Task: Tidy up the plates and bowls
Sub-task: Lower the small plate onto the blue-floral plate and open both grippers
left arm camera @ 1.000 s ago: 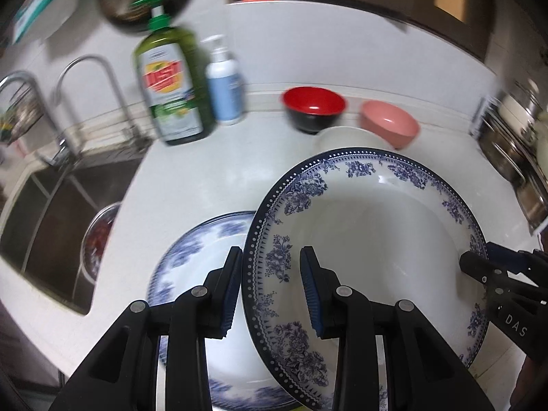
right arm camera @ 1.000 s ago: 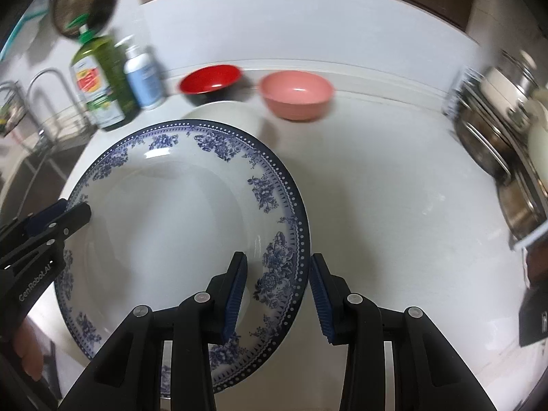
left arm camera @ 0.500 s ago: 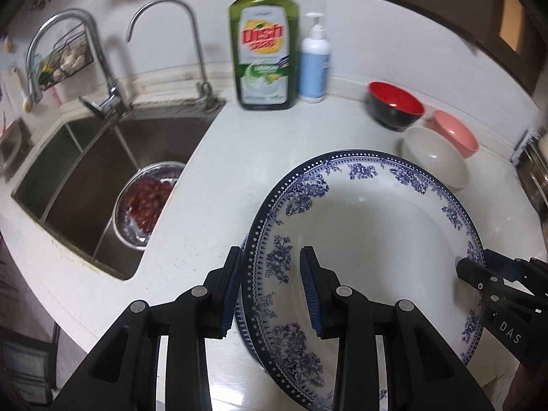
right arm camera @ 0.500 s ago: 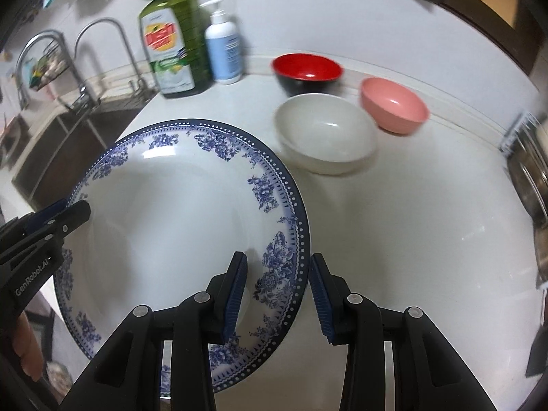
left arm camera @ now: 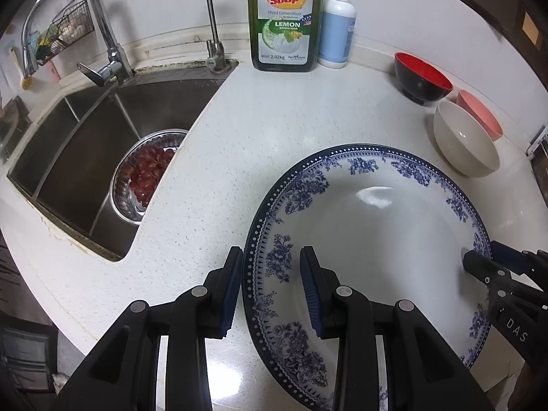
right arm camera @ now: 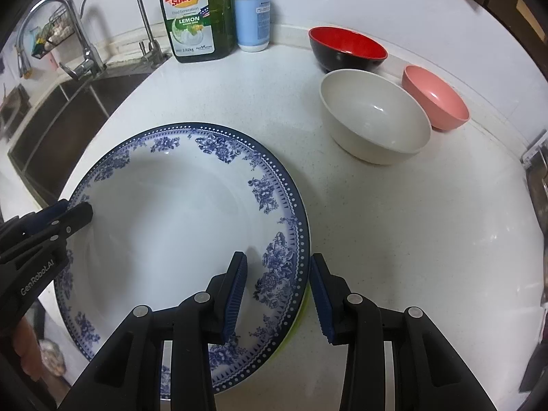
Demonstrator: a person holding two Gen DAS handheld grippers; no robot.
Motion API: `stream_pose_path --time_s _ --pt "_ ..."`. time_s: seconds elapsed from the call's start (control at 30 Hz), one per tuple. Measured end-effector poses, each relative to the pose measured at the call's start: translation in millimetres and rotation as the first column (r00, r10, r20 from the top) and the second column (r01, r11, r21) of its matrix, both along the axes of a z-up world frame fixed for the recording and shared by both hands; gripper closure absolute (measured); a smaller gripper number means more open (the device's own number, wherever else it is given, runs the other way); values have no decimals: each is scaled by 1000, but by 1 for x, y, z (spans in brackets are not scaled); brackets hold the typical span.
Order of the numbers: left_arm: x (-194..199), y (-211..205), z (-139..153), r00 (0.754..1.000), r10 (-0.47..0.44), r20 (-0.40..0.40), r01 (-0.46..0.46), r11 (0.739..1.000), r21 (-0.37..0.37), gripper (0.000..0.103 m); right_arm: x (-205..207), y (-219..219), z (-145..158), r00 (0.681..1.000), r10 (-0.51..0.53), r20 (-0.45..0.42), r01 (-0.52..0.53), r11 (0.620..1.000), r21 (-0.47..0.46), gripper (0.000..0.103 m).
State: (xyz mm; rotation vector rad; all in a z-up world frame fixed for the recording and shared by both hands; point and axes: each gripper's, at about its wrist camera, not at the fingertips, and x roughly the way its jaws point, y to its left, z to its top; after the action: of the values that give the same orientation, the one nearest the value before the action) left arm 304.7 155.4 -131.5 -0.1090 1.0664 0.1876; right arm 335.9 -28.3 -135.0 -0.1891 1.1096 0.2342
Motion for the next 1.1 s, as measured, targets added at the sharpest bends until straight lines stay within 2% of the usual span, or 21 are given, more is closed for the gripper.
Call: stream_pose_path --time_s 0.27,0.47,0.53,0.7,0.77,0.83,1.03,1.1 --pt "1 -1 -6 1000 -6 -29 5 1000 -20 69 5 -1 -10 999 -4 -50 3 1000 -3 63" --pt "4 -2 -12 998 -11 -63 8 999 -49 58 5 -3 -14 998 4 -59 -4 1000 -4 62" --pt "4 -3 -8 999 -9 -47 7 999 -39 46 4 -4 -14 998 7 -60 -6 1000 5 61" --pt "3 -5 9 1000 -6 13 6 1000 21 29 4 -6 -11 998 16 -67 -13 999 42 55" --pt "4 -8 14 999 -14 34 13 1000 28 26 3 -7 -7 998 18 -57 -15 999 52 51" --pt "6 -11 20 998 -31 48 29 999 29 21 2 -9 -2 999 12 -38 -10 998 61 50" --pt "15 -27 40 990 -82 110 77 996 51 16 0 -26 17 997 -52 52 47 994 96 49" --pt "19 -34 46 986 -101 131 93 993 68 15 -1 -32 23 993 -67 98 58 994 90 43"
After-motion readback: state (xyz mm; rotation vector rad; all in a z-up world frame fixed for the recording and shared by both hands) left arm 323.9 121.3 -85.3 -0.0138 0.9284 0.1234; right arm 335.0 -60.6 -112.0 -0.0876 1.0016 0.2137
